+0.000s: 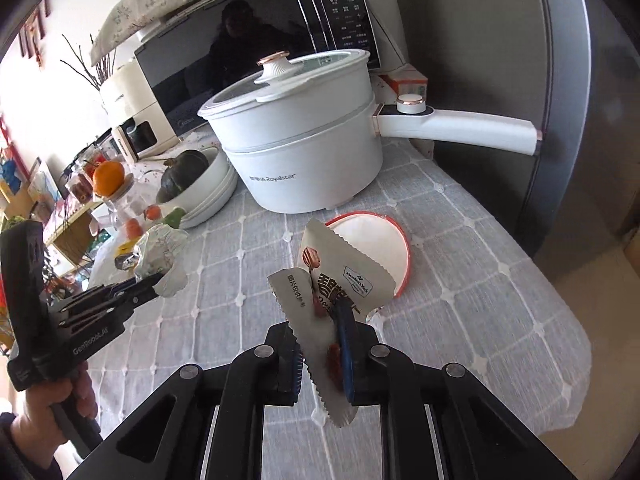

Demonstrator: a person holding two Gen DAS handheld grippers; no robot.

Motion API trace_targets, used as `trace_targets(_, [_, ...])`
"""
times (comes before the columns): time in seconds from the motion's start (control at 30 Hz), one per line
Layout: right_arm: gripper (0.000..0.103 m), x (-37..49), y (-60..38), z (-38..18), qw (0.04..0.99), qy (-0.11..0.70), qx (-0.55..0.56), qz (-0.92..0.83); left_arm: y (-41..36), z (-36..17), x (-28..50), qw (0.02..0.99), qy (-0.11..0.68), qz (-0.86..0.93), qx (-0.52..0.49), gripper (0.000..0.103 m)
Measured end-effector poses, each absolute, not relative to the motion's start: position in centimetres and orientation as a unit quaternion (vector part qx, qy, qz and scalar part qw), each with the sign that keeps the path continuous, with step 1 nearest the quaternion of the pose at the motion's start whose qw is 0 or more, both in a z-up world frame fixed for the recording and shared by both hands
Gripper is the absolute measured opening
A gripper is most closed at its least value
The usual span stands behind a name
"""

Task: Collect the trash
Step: 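Carry the paper and nut bag over the bin and release both tools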

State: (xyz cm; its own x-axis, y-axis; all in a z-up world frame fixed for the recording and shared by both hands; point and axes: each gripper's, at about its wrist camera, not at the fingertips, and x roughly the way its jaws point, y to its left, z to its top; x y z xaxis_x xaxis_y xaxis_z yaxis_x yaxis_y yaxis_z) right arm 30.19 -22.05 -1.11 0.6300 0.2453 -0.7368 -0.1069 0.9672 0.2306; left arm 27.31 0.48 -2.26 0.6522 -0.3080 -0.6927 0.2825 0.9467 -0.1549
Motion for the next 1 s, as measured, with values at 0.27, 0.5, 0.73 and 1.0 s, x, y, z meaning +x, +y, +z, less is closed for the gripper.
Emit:
trace_targets(0.27, [0.016, 21.6, -23.6, 2.0, 0.9, 0.415, 0.1, 0.084, -0.9, 0.2, 18.7, 0.907, 0.372, -0.199, -0.014, 0.017])
trace_targets(0.5, [0.016, 14.8, -25.3, 3.0, 0.901, 0.414, 0.106, 0.07, -2.4, 0.2, 12.8, 0.901, 0.372, -0.223, -0.014, 0.018])
trace_targets(0.73, [0.016, 10.5, -27.0, 1.8, 0.894, 0.43, 0.11, 0.055, -3.9, -2.2, 10.0, 0.884, 0.393, -0.253, -0.018, 0.018])
trace_targets(1.0, [0.016, 8.7, -32.3, -1.0, 0.857, 0.488, 0.165, -0.01, -9.4, -5.2, 8.6, 0.84, 0.441, -0.315, 0.01, 0.019])
